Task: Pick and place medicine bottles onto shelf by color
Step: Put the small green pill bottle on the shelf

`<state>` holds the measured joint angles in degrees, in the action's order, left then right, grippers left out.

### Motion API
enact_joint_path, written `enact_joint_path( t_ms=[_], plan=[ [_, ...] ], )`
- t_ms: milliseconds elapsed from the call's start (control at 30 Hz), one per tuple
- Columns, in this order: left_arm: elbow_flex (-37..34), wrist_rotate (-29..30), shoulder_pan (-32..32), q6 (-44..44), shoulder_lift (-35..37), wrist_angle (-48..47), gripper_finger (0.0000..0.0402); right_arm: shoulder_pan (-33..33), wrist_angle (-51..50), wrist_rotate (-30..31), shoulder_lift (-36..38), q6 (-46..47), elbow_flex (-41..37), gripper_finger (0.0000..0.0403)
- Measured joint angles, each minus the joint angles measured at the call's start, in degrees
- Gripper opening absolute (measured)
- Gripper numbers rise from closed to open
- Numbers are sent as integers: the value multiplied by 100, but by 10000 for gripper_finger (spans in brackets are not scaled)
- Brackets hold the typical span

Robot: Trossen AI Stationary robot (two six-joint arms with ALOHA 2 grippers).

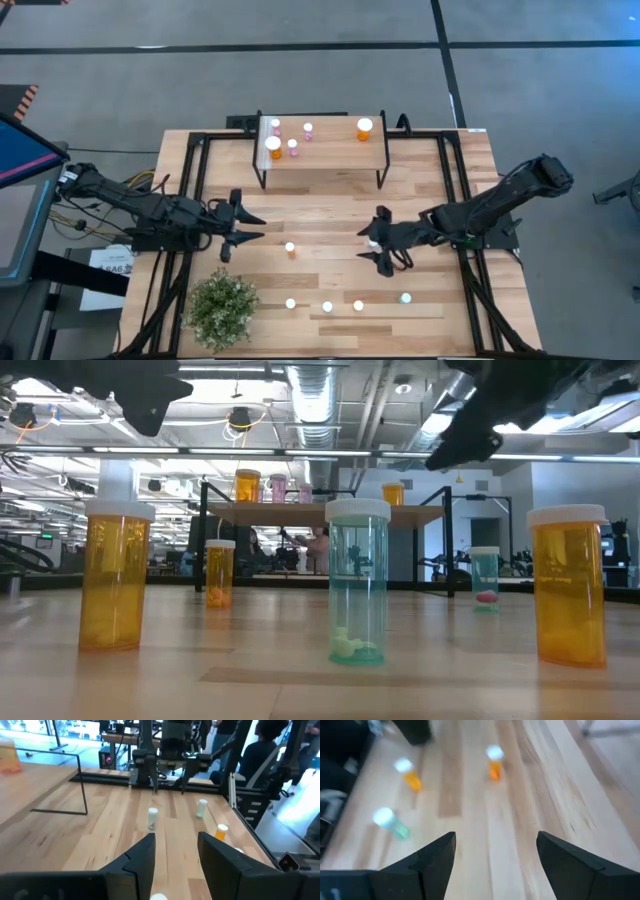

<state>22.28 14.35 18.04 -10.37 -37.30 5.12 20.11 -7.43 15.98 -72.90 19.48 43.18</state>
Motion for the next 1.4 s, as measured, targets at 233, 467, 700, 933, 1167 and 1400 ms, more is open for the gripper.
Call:
enact_joint_path(
  t_ms=[233, 467, 700, 933, 1167, 1400],
  plan=[
    [0, 28, 0, -27, -33, -4, 135, 419, -1445, 108, 2, 703, 460, 302],
    [0, 27, 0, -131, -33, -3, 135, 519, -1999, 199, 2, 1090, 466, 302],
    [0, -1, 0, -128, -33, 15, 135, 220, -2417, 636, 1, 1503, 442, 302],
    [0, -3, 0, -89, -33, 45, 135, 59, -1599, 684, 44, 1502, -275, 302],
    [0, 0, 0, 2, -33, 87, 135, 125, -900, 676, 42, 1502, -889, 302],
    [0, -1, 0, -46, -33, 86, 135, 113, 68, 670, 42, 1504, -1407, 302]
  ],
)
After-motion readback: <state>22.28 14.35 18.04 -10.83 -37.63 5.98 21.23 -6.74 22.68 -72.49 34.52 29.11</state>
